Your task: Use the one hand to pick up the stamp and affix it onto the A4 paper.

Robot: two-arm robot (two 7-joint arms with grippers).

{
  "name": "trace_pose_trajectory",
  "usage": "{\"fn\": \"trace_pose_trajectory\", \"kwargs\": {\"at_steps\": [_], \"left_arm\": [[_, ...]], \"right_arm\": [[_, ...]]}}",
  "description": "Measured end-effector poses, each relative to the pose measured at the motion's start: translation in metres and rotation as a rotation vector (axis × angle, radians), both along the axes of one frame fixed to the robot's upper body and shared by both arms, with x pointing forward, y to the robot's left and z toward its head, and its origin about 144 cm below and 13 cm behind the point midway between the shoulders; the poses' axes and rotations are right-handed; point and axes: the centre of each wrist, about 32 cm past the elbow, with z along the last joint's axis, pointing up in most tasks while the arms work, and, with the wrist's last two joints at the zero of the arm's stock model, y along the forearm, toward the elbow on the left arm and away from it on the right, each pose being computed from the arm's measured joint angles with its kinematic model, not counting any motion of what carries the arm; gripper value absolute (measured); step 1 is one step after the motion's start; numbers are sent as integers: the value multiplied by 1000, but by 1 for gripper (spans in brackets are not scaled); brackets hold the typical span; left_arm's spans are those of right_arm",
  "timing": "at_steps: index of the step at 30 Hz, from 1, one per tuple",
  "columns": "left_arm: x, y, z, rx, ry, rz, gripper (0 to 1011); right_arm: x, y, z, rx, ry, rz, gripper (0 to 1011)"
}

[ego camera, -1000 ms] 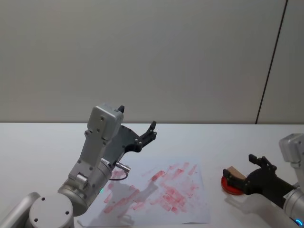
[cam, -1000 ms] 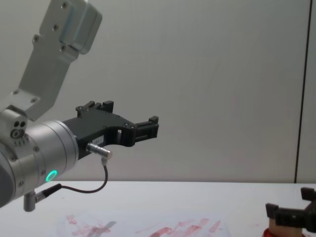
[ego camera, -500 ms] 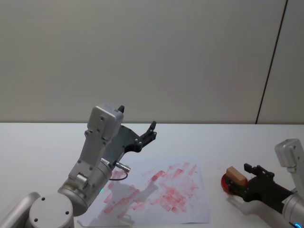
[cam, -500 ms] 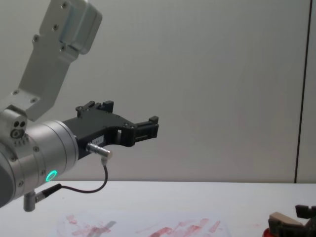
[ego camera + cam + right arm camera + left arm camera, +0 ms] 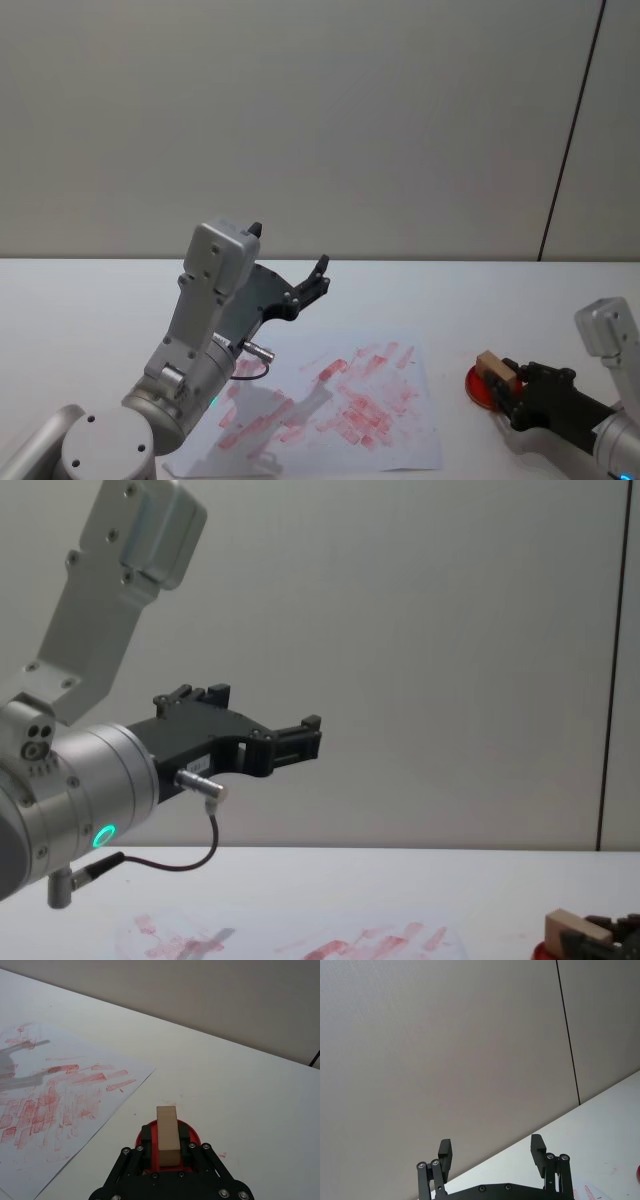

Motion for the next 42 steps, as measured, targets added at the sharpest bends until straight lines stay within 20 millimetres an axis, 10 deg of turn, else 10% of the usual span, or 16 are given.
{"fn": "trace_pose_trajectory", "kwargs": {"at_steps": [5,42], "left_arm": [[0,0,0,0,0,0,1002],[0,0,0,0,0,0,1002]], "right_arm": [[0,0,0,-2,-9,1,219],[-1,44,16,49,-93,188,216]]}}
